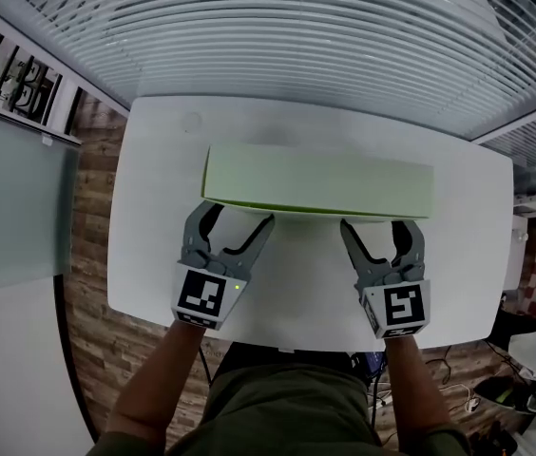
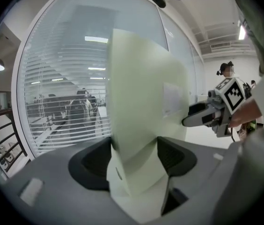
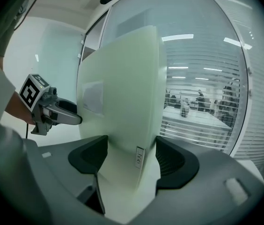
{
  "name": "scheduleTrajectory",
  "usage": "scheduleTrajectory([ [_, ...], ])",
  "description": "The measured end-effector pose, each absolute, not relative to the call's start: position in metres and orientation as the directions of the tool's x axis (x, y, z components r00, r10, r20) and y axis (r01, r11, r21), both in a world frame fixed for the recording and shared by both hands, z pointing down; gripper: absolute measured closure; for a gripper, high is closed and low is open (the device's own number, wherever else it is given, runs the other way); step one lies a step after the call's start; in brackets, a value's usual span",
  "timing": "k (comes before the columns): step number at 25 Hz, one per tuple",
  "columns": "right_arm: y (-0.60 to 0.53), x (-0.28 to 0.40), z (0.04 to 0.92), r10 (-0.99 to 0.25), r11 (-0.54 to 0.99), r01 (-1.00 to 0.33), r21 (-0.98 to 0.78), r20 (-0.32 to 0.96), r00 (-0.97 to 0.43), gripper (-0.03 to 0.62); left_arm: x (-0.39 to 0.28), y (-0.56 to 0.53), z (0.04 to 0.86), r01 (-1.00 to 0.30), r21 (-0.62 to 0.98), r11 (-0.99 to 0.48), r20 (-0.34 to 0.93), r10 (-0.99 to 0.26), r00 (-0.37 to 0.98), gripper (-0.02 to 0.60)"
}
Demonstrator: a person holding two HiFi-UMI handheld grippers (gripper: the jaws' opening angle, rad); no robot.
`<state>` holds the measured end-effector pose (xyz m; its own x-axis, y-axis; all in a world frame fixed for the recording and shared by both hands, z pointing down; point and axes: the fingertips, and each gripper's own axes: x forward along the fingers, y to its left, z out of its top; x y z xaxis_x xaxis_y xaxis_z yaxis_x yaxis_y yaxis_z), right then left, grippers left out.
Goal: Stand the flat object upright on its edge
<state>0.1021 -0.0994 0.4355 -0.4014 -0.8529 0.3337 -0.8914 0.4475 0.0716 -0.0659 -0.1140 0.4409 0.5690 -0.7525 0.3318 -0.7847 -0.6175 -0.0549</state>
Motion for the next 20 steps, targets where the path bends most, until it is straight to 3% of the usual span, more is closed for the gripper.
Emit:
scheduleTrajectory([
  [20, -0.100, 0.101, 0.448, -0.851, 0.450, -0.889, 0.082, 0.340, -0.399, 0.263, -0.068, -0.116, 0.454, -0.797, -0.087, -0.598, 0.336, -0.770, 0.542, 0.276],
])
